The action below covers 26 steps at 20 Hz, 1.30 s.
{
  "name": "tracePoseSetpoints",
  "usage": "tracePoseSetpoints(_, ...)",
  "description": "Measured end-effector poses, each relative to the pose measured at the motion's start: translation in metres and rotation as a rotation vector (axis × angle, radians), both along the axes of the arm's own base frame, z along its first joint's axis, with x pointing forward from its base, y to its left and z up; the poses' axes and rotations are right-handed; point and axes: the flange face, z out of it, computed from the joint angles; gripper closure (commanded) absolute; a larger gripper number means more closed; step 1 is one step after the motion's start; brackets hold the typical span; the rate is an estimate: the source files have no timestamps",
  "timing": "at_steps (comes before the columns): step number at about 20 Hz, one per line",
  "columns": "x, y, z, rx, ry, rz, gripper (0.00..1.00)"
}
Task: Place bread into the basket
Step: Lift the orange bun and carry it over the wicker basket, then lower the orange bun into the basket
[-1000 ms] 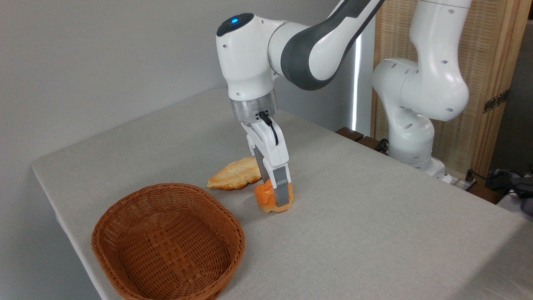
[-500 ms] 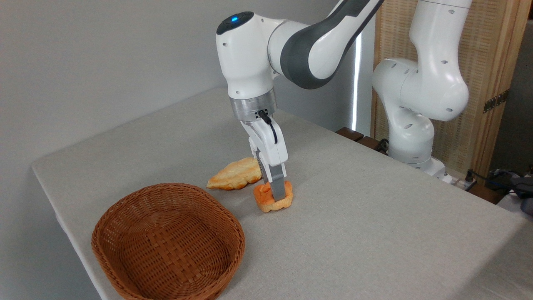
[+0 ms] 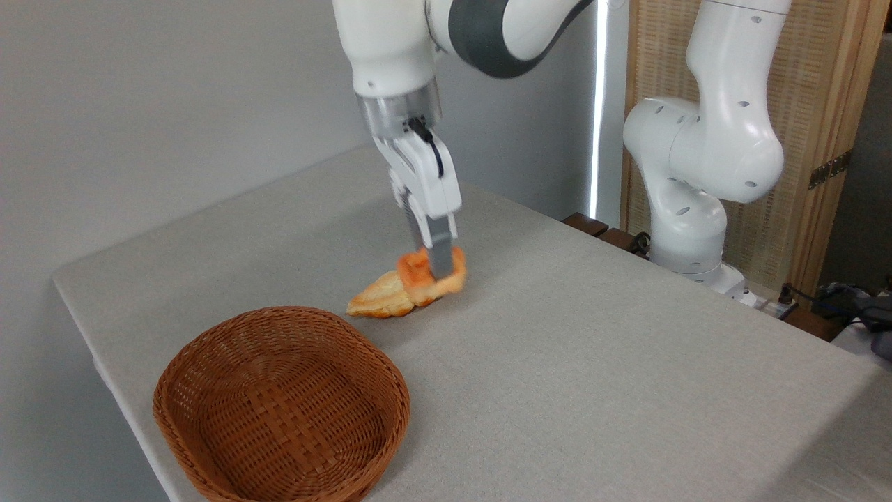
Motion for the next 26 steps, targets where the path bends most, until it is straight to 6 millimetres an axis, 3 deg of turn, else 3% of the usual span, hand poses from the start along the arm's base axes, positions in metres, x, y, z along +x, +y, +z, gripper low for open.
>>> tracePoseSetpoints(4, 0.026, 0.003, 0.031, -0.097, -0.049, 0.055, 0.58)
tracePoseSetpoints(7, 0.053, 0.001, 0.035, -0.144, -0.060, 0.080, 0.58)
tracePoseSetpoints(12, 0.121, -0.010, 0.003, -0.191, -0.205, 0.134, 0.58)
tracePoseSetpoints(16, 0.147, -0.012, -0.014, -0.191, -0.315, 0.157, 0.56)
tracePoseSetpoints(20, 0.160, -0.026, -0.033, -0.181, -0.369, 0.135, 0.51)
tracePoseSetpoints(23, 0.164, -0.032, -0.046, -0.158, -0.369, 0.112, 0.26)
tracePoseSetpoints(26, 0.166, -0.039, -0.057, -0.138, -0.364, 0.087, 0.18)
